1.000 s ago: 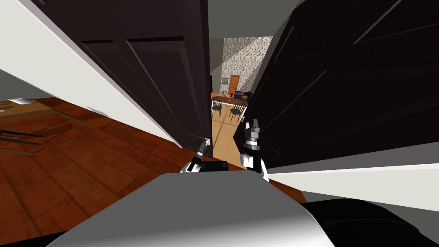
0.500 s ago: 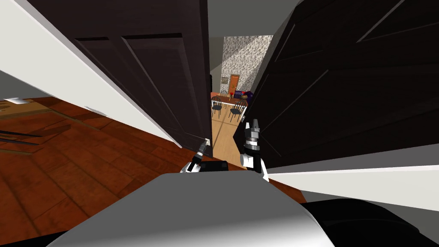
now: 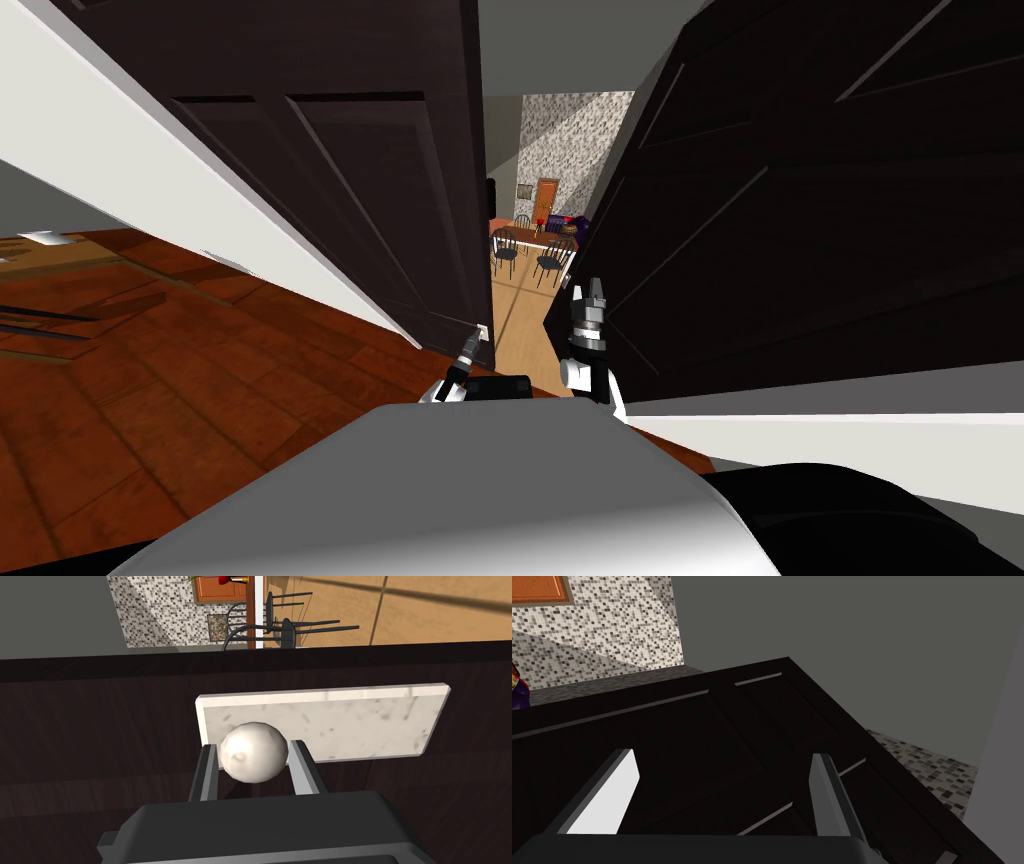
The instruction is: Push the door open
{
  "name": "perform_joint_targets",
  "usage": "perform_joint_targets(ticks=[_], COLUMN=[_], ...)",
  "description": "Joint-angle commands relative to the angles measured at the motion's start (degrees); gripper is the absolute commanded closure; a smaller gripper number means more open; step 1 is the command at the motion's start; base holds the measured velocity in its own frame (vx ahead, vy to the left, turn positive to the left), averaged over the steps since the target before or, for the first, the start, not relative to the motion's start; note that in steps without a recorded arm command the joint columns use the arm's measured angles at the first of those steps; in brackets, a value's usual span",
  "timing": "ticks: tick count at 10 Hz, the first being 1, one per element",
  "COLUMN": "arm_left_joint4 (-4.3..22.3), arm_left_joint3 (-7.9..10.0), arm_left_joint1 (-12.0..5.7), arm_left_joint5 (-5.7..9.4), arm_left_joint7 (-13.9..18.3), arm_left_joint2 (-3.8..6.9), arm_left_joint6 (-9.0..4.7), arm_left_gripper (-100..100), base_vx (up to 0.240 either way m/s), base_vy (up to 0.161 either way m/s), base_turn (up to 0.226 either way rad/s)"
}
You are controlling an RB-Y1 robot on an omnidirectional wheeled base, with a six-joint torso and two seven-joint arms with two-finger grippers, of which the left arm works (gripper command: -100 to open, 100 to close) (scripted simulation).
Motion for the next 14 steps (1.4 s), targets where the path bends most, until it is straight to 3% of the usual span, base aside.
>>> perform_joint_targets(ticks=[1, 5, 6, 14], arm_left_joint4=[0.15, 0.94, 0.67, -0.70], arm_left_joint3=[1.37, 3.84, 3.07, 2.61], arm_left_joint1=[-1.01, -1.72, -1.27, -0.32], arm_left_joint5=[0.47, 1.33, 1.17, 1.32], arm_left_joint7=[-0.56, -1.76, -1.23, -1.02], arm_left_joint2=[0.14, 0.21, 0.32, -0.46], arm_left_joint6=[-0.25, -0.24, -0.36, 0.20], arm_left_gripper=[100, 100, -100, -100], base_vx=[0.183, 0.189, -0.017, -0.179], base_vy=[-0.060, -0.073, -0.054, -0.011], base_turn=[0.058, 0.079, 0.066, 0.027])
